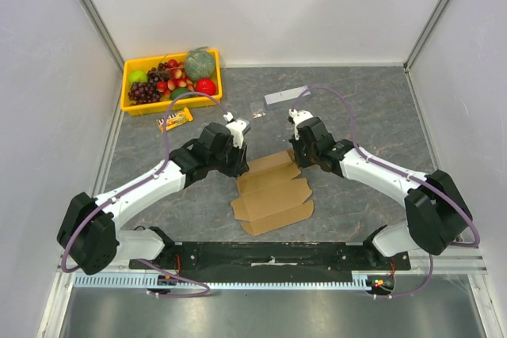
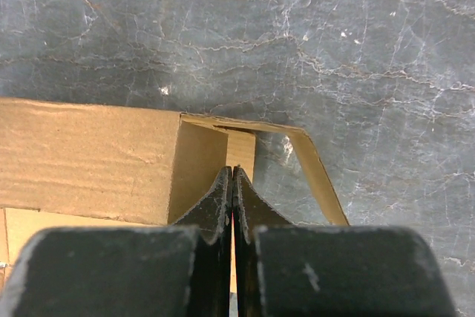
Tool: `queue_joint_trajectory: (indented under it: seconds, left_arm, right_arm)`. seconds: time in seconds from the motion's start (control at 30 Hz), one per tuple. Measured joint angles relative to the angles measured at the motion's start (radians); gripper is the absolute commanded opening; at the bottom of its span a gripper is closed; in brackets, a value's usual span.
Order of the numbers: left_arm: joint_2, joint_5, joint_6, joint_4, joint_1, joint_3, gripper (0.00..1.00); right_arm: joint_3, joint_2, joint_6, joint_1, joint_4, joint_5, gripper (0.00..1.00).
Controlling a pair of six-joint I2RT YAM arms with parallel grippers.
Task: Fold the paper box
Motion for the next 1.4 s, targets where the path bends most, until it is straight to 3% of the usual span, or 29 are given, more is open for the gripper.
queue_joint_trajectory:
  seconds: [0.4,1.4]
  left_arm:
    - [0.002,0.000,0.000,0.000,0.000,-0.002,0.30]
    - [0.018,0.000,-0.008,0.019,-0.043,-0.023,0.27]
  right_arm:
    - [-0.067,0.008,0.034,-0.035,0.091,-0.116,0.00]
    - [-0.215,0.022,0.205,-0.212,0.404,-0.582,0.02]
